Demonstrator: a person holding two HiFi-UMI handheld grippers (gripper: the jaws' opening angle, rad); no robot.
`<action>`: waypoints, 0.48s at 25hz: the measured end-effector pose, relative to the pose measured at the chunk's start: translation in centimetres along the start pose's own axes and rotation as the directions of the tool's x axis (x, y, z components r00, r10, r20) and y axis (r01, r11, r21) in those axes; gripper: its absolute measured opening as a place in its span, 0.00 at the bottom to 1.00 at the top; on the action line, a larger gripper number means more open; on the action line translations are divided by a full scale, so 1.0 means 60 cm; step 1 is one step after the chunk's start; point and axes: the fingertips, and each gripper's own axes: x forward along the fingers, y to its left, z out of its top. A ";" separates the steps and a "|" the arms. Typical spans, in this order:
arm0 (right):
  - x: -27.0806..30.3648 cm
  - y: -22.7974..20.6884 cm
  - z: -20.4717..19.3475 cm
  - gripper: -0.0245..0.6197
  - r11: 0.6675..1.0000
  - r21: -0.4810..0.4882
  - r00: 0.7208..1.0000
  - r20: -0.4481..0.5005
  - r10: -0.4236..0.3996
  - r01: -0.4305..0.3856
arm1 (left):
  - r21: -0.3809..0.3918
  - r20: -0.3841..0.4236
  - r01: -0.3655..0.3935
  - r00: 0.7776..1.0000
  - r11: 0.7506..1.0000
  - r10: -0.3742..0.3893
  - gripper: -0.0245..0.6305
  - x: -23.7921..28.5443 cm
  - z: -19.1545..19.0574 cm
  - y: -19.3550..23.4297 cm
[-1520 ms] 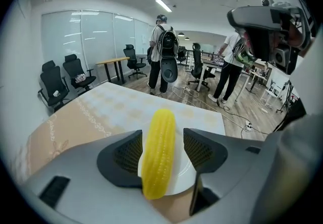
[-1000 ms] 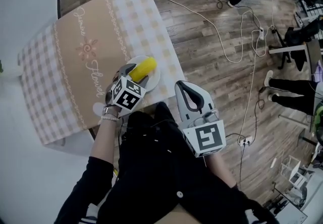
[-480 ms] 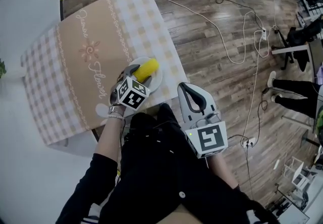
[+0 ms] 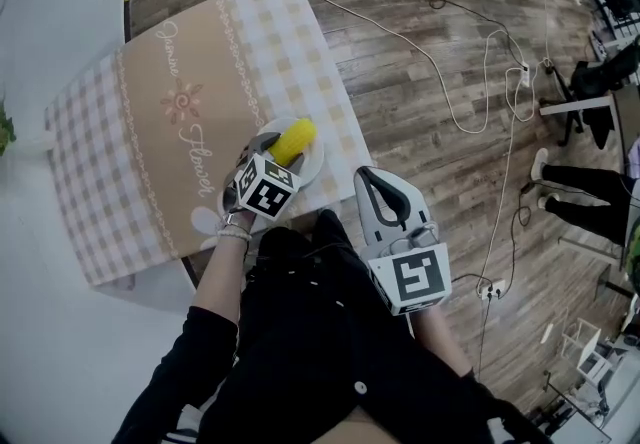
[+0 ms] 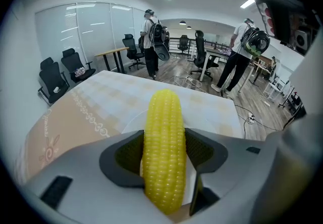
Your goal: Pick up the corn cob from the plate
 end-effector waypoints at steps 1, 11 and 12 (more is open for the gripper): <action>0.000 -0.001 0.001 0.10 1.000 -0.004 1.000 0.001 -0.001 0.001 | -0.007 -0.001 0.004 1.000 1.000 -0.004 0.43 -0.001 0.000 -0.001; 0.002 0.010 0.012 0.10 1.000 -0.022 1.000 0.023 0.010 -0.010 | -0.058 0.040 0.015 0.999 0.998 -0.012 0.43 -0.029 0.005 -0.001; 0.002 0.012 0.014 0.10 1.000 -0.025 1.000 0.028 0.012 -0.011 | -0.054 0.044 0.012 0.999 0.998 -0.010 0.43 -0.033 0.006 0.000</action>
